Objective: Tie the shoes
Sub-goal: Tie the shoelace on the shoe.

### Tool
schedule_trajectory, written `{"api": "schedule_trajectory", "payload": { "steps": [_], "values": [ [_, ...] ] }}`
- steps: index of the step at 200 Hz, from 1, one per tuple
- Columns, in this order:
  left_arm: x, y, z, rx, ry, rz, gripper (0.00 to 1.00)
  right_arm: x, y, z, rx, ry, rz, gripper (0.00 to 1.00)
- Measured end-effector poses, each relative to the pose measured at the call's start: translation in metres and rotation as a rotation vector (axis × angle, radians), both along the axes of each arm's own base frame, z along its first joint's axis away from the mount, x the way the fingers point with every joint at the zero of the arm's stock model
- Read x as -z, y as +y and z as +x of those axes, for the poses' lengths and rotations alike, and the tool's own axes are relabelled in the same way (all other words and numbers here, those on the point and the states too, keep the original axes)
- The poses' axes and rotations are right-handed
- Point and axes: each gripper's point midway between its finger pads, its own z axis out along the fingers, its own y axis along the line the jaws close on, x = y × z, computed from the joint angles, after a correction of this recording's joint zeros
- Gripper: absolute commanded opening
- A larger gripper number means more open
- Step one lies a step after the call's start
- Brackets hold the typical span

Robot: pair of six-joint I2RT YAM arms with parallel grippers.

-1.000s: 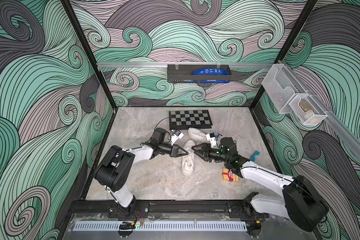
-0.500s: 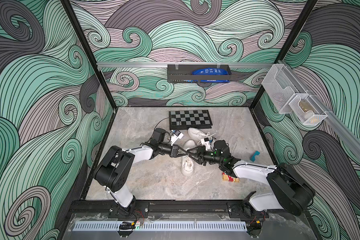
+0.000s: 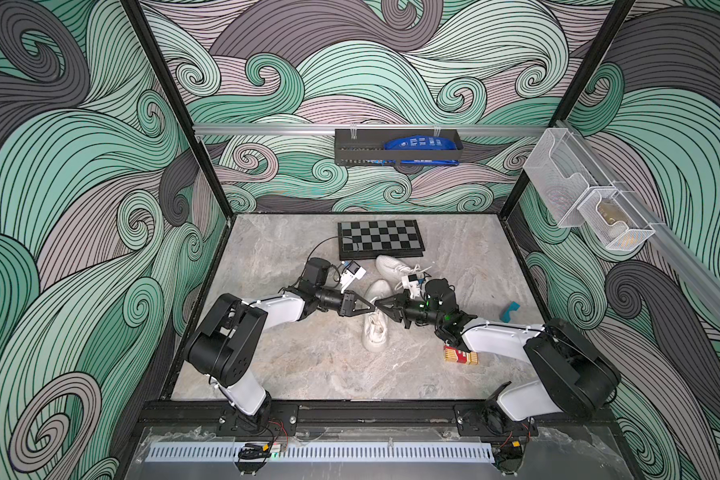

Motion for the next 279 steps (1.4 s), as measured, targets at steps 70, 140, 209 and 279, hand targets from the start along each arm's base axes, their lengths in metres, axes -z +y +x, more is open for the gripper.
{"api": "schedule_trajectory", "payload": {
  "steps": [70, 140, 209, 279],
  "values": [
    [-0.06, 0.023, 0.018, -0.23, -0.297, 0.049, 0.65, -0.022, -0.011, -0.01, 0.005, -0.045, -0.024, 0.0],
    [-0.069, -0.002, -0.001, -0.157, -0.437, 0.073, 0.43, -0.038, -0.013, -0.009, 0.014, -0.066, -0.021, 0.0],
    [-0.051, -0.02, -0.006, -0.083, -0.422, 0.114, 0.49, -0.046, -0.014, -0.007, 0.027, -0.084, -0.014, 0.0],
    [-0.037, -0.023, -0.012, -0.057, -0.398, 0.153, 0.0, -0.046, -0.015, -0.006, 0.033, -0.086, -0.016, 0.0]
  ]
}}
